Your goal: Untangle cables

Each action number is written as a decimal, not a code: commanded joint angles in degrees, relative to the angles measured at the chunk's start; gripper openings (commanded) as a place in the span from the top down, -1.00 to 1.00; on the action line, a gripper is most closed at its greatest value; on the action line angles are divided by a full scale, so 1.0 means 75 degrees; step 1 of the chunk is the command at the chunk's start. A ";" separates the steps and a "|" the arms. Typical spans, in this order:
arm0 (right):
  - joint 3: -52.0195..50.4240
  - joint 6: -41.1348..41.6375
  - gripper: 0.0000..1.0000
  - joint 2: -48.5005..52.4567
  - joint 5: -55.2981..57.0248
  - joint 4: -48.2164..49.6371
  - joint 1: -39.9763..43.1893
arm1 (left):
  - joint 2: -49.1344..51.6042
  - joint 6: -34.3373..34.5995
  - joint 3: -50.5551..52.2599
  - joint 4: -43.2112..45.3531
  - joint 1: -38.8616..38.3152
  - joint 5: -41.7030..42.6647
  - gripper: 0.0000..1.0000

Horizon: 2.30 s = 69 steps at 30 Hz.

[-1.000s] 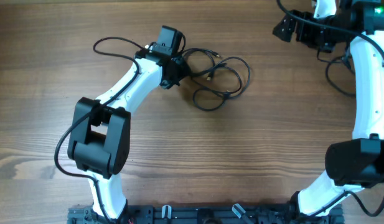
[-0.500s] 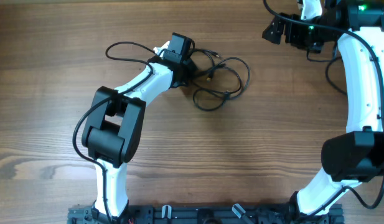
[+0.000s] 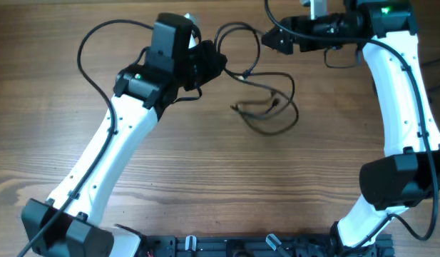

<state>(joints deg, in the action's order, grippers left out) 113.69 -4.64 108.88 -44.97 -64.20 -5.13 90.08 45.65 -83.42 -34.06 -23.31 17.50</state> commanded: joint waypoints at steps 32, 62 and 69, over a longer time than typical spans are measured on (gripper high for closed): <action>-0.0166 -0.4374 -0.85 0.0213 -0.2273 -0.1253 0.0312 | -0.0055 0.1644 -0.0044 0.1040 0.2562 0.4747 0.92; -0.0959 0.2171 0.91 -0.1454 0.2914 0.0670 -0.1443 | 0.0070 -0.1145 -0.0020 -0.0807 0.1687 0.1853 -0.35; -0.0950 0.2232 0.91 -0.1454 0.2538 0.0752 -0.1408 | 0.1591 -0.2299 -0.0009 -0.1241 0.0536 0.1276 -0.23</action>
<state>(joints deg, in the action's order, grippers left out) 105.49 12.36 98.06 -24.60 -58.26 -15.92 97.21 32.73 -83.44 -42.72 -17.82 30.22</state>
